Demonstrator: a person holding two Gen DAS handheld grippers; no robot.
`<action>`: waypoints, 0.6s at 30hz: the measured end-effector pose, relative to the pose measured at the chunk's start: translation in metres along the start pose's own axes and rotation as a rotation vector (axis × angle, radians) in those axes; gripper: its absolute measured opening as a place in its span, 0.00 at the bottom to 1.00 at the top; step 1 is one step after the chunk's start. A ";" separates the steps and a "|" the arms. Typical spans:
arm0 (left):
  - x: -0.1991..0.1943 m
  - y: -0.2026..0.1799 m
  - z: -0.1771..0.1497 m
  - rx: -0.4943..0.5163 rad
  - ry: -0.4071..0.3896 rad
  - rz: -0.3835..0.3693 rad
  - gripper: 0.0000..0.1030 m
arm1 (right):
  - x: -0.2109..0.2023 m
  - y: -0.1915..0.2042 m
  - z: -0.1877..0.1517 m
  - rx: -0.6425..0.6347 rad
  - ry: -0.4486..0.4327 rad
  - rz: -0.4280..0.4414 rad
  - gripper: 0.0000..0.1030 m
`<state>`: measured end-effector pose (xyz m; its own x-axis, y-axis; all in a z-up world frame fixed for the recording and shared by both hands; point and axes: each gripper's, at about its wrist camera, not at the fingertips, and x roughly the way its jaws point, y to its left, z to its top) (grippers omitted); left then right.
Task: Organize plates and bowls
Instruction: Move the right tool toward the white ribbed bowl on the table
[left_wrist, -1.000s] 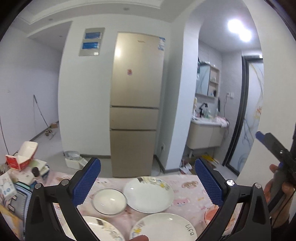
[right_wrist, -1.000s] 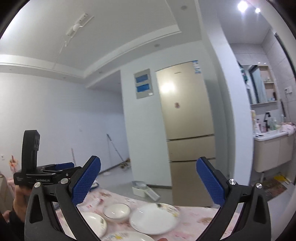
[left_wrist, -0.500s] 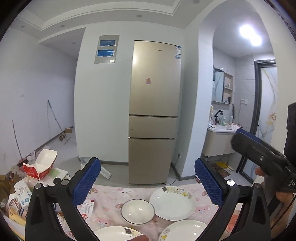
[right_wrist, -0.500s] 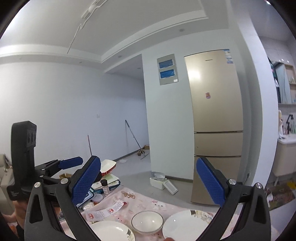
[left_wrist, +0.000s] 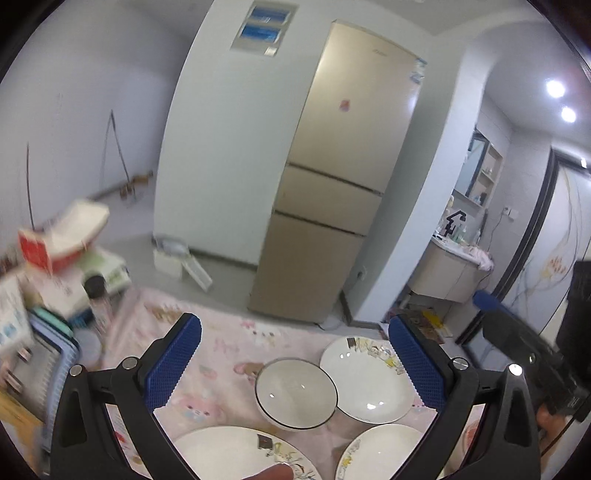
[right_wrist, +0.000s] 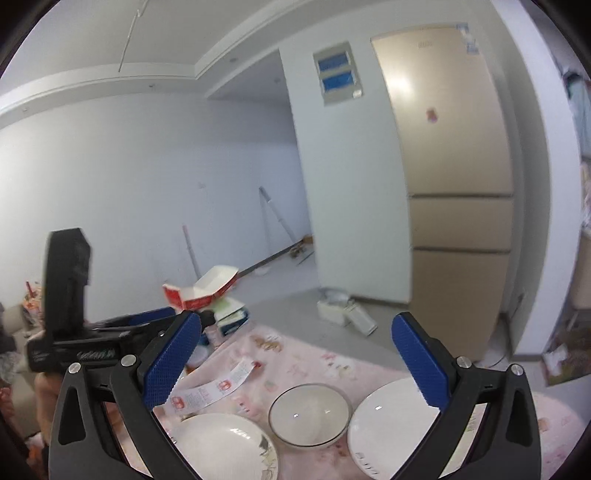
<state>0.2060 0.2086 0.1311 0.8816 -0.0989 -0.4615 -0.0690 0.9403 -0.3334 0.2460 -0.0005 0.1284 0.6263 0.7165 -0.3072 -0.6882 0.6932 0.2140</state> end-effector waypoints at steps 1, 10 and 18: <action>0.011 0.010 -0.003 -0.033 0.032 -0.001 1.00 | 0.004 -0.005 -0.003 0.022 0.020 0.017 1.00; 0.092 0.063 -0.040 -0.226 0.234 0.046 0.99 | 0.067 -0.065 -0.055 0.160 0.247 -0.050 0.99; 0.146 0.065 -0.079 -0.231 0.410 0.015 0.81 | 0.111 -0.088 -0.100 0.163 0.436 -0.082 0.63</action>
<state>0.2934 0.2297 -0.0235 0.6260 -0.2500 -0.7387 -0.2231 0.8502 -0.4769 0.3393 0.0102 -0.0176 0.4400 0.5835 -0.6826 -0.5542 0.7745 0.3049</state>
